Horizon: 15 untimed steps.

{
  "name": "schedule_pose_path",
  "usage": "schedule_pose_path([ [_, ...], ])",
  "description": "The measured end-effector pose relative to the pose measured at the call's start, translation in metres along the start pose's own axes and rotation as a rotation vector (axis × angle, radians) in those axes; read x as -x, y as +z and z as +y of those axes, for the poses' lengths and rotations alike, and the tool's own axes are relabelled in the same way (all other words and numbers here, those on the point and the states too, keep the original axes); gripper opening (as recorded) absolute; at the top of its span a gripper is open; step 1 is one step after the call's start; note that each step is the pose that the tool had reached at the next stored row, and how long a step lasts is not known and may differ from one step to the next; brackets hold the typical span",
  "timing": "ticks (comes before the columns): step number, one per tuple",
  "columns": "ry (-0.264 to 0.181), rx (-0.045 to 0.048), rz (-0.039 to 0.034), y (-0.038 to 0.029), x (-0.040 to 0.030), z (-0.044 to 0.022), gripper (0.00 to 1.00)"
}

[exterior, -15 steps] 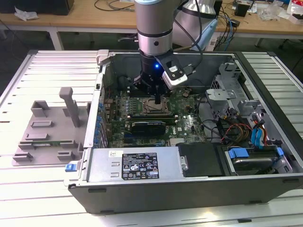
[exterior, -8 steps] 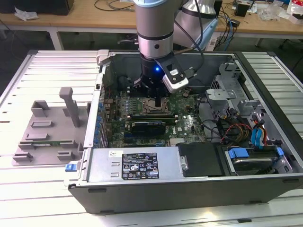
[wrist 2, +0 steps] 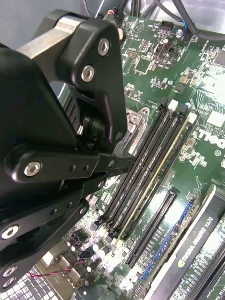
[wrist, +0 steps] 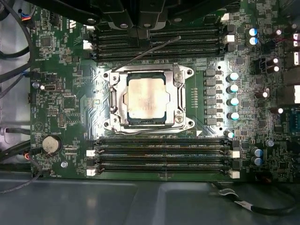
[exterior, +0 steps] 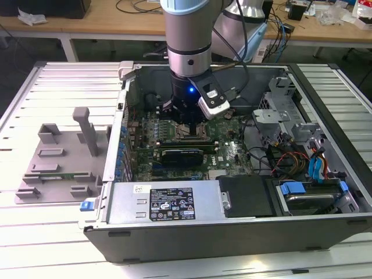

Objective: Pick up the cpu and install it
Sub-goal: 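Install the second cpu locking lever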

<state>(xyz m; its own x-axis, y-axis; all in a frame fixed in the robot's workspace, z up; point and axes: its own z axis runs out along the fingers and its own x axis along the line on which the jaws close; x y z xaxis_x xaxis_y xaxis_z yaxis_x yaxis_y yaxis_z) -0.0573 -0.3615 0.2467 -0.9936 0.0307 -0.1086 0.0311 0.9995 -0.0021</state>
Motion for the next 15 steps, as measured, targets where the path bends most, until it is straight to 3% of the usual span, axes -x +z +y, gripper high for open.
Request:
schedule_pose_path([
  [1,0.000,0.0003,-0.0002,0.0002,0.0000,0.0000,0.11],
  [2,0.000,0.0011,0.0060,0.0005,-0.0001,0.0001,0.11],
  [3,0.000,0.0024,0.0210,0.0007,0.0001,0.0001,0.11],
  [5,0.001,0.0058,0.0577,0.0008,0.0008,0.0001,0.11],
  [8,0.001,0.0058,0.0632,0.0007,0.0008,0.0001,0.11],
  [15,0.001,0.0059,0.0633,0.0030,-0.0031,0.0010,0.11],
])
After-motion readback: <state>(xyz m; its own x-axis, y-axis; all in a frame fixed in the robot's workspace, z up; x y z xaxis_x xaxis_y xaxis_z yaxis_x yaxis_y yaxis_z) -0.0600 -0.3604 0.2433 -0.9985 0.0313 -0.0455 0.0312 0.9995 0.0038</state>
